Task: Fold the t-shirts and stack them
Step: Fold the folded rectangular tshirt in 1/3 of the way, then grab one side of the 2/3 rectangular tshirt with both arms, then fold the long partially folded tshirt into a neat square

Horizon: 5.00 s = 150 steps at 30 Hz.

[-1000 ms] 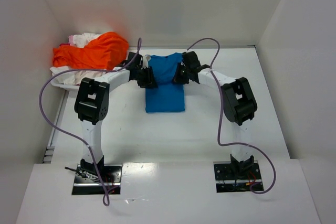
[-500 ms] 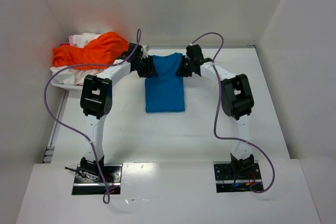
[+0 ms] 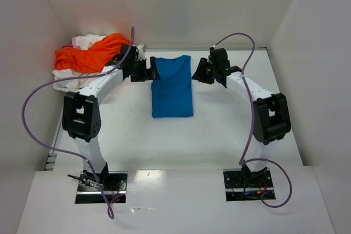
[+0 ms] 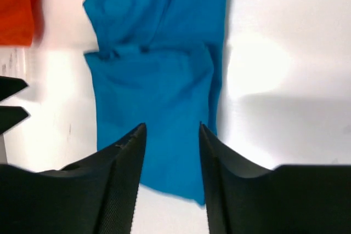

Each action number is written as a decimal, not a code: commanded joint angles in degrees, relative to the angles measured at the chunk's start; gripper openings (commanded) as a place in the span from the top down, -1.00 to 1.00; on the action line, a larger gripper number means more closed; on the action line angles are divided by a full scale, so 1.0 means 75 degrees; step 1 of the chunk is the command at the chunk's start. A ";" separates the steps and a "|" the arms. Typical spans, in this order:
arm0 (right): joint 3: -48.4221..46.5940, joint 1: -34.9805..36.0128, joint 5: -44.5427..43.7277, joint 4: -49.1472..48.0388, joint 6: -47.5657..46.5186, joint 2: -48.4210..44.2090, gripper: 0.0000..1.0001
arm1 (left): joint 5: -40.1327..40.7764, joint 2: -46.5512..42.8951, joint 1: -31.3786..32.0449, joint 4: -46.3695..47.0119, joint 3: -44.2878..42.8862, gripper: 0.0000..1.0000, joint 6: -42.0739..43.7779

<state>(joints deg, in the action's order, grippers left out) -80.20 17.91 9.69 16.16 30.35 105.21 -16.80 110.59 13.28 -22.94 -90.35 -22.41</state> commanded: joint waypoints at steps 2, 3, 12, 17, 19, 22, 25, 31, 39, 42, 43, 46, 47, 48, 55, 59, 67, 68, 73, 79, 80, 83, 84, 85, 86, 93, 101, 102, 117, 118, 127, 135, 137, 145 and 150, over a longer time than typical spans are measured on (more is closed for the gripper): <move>0.1431 -0.0021 0.0136 0.0106 -0.0144 -0.1134 -0.21 | -0.0151 -0.1253 0.0185 -0.0106 0.1273 -1.00 0.0012; 0.1668 -0.0021 0.0137 0.0107 -0.0144 -0.1288 -0.35 | -0.0151 -0.1419 0.0256 -0.0106 0.1915 -1.00 -0.0197; 0.3076 0.0951 -0.0401 0.0096 0.0066 -0.1957 -1.00 | -0.0151 -0.2650 0.0736 0.0491 0.4299 -1.00 -0.0867; 0.3229 0.1197 -0.0402 -0.0093 0.0312 -0.1676 -0.94 | 0.0142 -0.2558 0.0808 0.0878 0.4523 -0.94 -0.1031; 0.3229 0.1198 -0.0402 -0.0186 0.0313 -0.1582 -0.85 | 0.0236 -0.2453 0.0808 0.0972 0.4523 -0.91 -0.1031; 0.3159 0.1198 -0.0484 -0.0279 0.0313 -0.1418 -0.60 | 0.0306 -0.2242 0.0808 0.1124 0.4523 -0.84 -0.1031; 0.3159 0.1198 -0.0554 -0.0280 0.0313 -0.1150 -0.40 | 0.0224 -0.1902 0.0808 0.1195 0.4371 -0.76 -0.1031; 0.3077 0.1198 -0.0472 -0.0421 0.0313 -0.0879 -0.22 | 0.0083 -0.1504 0.0808 0.1266 0.4077 -0.61 -0.0949; 0.2983 0.1198 -0.0321 -0.0654 0.0454 -0.0552 0.19 | -0.0069 -0.1070 0.0808 0.1266 0.3925 -0.37 -0.0879; 0.2901 0.1268 -0.0250 -0.0655 0.0454 -0.0365 0.32 | -0.0069 -0.0987 0.0808 0.1266 0.3785 -0.25 -0.0879; 0.2901 0.1268 -0.0250 -0.0655 0.0454 -0.0364 0.38 | -0.0069 -0.0987 0.0808 0.1266 0.3784 -0.21 -0.0809; 0.2831 0.1268 -0.0250 -0.0655 0.0454 -0.0200 0.65 | -0.0069 -0.0835 0.0808 0.1195 0.3714 0.06 -0.0808; 0.2831 0.1268 -0.0319 -0.0585 0.0454 -0.0200 0.75 | -0.0162 -0.0835 0.0808 0.1195 0.3714 0.14 -0.0808; 0.2831 0.1268 -0.0320 -0.0515 0.0454 -0.0200 0.80 | -0.0163 -0.0742 0.0808 0.1195 0.3610 0.34 -0.0808; 0.2983 0.1268 -0.0472 -0.0444 0.0535 -0.0538 1.00 | -0.0233 -0.0565 0.0808 0.0915 0.3515 0.87 -0.0656; 0.3228 0.1268 -0.0472 -0.0444 0.0618 -0.0914 1.00 | -0.0163 -0.0880 0.0808 0.0774 0.3585 1.00 -0.0656; 0.3990 0.1409 -0.0472 -0.0082 0.0933 -0.2214 1.00 | -0.0256 -0.1583 0.1135 0.0283 0.3995 1.00 -0.0656; 0.4107 0.1409 -0.0472 0.0012 0.1015 -0.2366 1.00 | -0.0256 -0.1701 0.1205 0.0212 0.4100 1.00 -0.0656; 0.4038 0.1677 -0.0402 0.0574 0.1273 -0.3326 1.00 | -0.0186 -0.2777 0.1604 -0.0561 0.4300 1.00 -0.0808; 0.3266 0.1760 -0.0566 0.1370 0.1461 -0.4382 1.00 | 0.0340 -0.4229 0.1968 -0.1651 0.3575 1.00 -0.1089; 0.2963 0.1760 -0.0566 0.1442 0.1461 -0.4453 1.00 | 0.0573 -0.4372 0.1968 -0.1734 0.3411 1.00 -0.1090; 0.2330 0.1760 -0.0671 0.1513 0.1461 -0.4571 1.00 | 0.0715 -0.4386 0.1968 -0.2143 0.2477 1.00 -0.1090; 0.2153 0.1760 -0.0764 0.1513 0.1380 -0.4571 1.00 | 0.0716 -0.4304 0.1968 -0.2319 0.2240 1.00 -0.1090; 0.1814 0.1760 -0.0846 0.1513 0.1379 -0.4571 1.00 | 0.0716 -0.4199 0.1968 -0.2320 0.2063 1.00 -0.1090; 0.1660 0.1760 -0.0847 0.1582 0.1205 -0.4408 1.00 | 0.0716 -0.4198 0.1968 -0.2320 0.1783 1.00 -0.1090; 0.1401 0.1175 -0.0941 0.1022 0.0841 -0.3763 1.00 | 0.0716 -0.3847 0.1581 -0.2180 0.1476 1.00 -0.1019; 0.0920 0.1092 -0.0871 0.0622 0.0582 -0.2720 1.00 | -0.0338 -0.3307 0.1241 -0.1630 0.1640 1.00 -0.0949; 0.0851 0.1092 -0.0871 0.0553 0.0513 -0.2719 1.00 | -0.0339 -0.3238 0.1241 -0.1548 0.1744 1.00 -0.0949; -0.0169 0.0706 -0.0871 -0.0092 0.0232 -0.1162 0.92 | -0.1111 -0.2126 0.0269 -0.0166 0.2413 1.00 -0.1570; -0.0309 0.0706 -0.0801 -0.0093 0.0231 -0.0917 0.89 | -0.1216 -0.2019 0.0269 -0.0083 0.2413 1.00 -0.1570; -0.1398 0.0635 -0.0566 -0.0350 0.0231 0.0514 0.84 | -0.1698 -0.0718 -0.0374 0.0527 0.1827 0.72 -0.1816; -0.2336 0.0495 -0.0402 -0.0490 0.0231 0.1779 0.66 | -0.1746 -0.0015 -0.0845 0.0762 0.1020 -0.42 -0.1641; -0.2547 0.0495 -0.0402 -0.0491 0.0231 0.1956 0.56 | -0.1664 0.0055 -0.0927 0.0762 0.0658 -0.70 -0.1547; -0.3076 0.0424 -0.0600 -0.0057 0.0161 0.2204 -0.30 | -0.2060 -0.0155 -0.0927 0.1006 0.0993 -0.75 -0.1301; -0.2303 0.0354 -0.0450 -0.0525 0.0161 0.1079 0.01 | -0.1968 -0.0681 -0.0764 0.1254 0.1873 -0.62 -0.1300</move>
<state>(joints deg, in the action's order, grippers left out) -98.83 21.15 6.28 15.86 31.86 121.05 -30.33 109.58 6.59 -15.53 -79.31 -33.56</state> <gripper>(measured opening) 0.534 0.823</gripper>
